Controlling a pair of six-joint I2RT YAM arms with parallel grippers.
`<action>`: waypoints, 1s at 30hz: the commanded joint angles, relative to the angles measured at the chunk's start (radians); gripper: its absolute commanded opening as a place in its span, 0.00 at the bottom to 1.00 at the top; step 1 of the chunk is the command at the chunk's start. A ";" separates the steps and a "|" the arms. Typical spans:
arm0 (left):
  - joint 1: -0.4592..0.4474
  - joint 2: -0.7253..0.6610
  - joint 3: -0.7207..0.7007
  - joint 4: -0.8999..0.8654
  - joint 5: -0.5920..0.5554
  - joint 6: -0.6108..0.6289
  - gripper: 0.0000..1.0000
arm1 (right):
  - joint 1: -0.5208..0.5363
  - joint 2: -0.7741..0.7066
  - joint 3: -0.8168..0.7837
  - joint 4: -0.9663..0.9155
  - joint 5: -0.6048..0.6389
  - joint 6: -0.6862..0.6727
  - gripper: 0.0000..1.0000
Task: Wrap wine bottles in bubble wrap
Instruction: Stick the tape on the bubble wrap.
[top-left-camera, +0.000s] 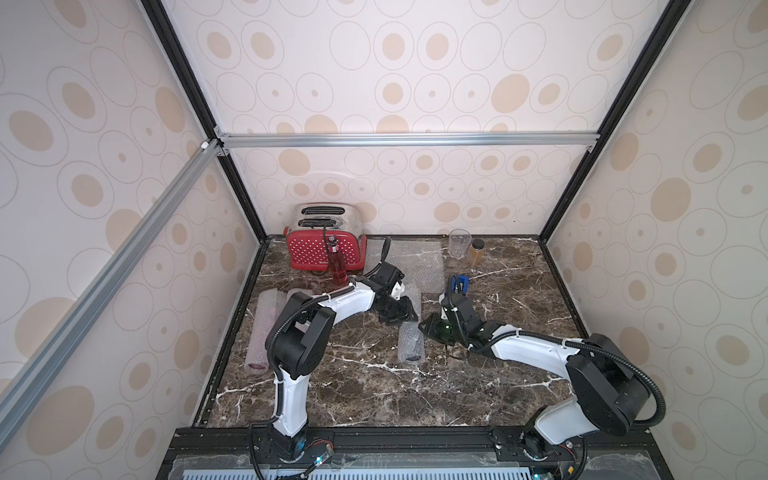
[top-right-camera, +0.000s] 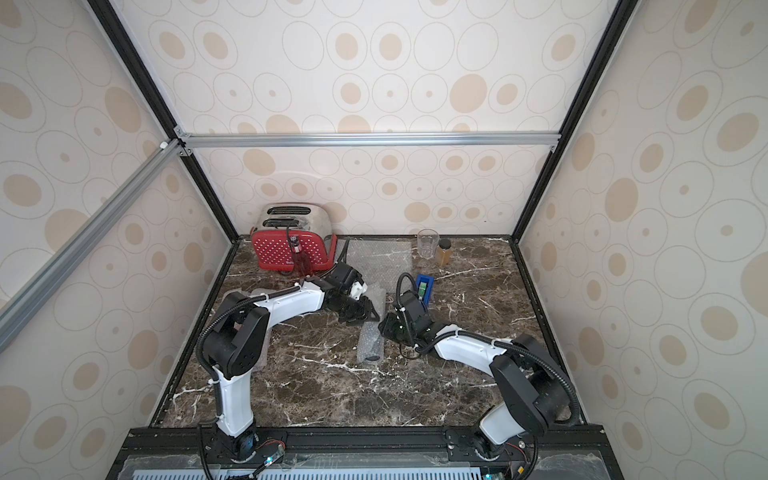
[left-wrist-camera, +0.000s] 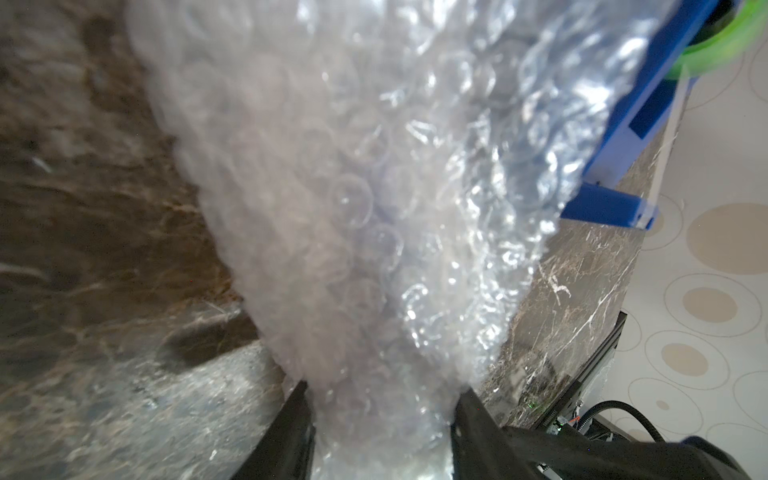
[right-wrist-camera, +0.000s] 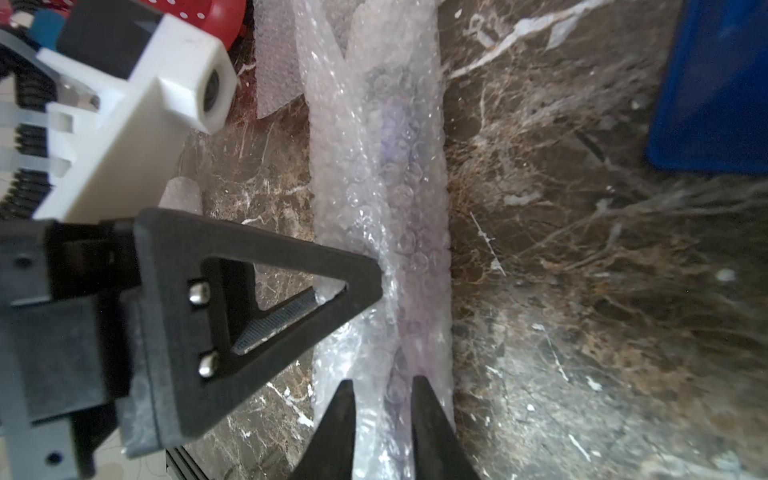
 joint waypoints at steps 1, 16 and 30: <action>-0.017 0.096 -0.044 -0.122 -0.115 0.001 0.47 | -0.004 0.028 0.029 -0.006 -0.013 -0.010 0.26; -0.016 0.099 -0.043 -0.123 -0.118 0.003 0.47 | -0.004 -0.022 0.045 -0.111 -0.012 -0.042 0.30; -0.018 0.099 -0.042 -0.126 -0.123 0.005 0.47 | -0.023 0.054 0.137 -0.145 -0.070 -0.123 0.30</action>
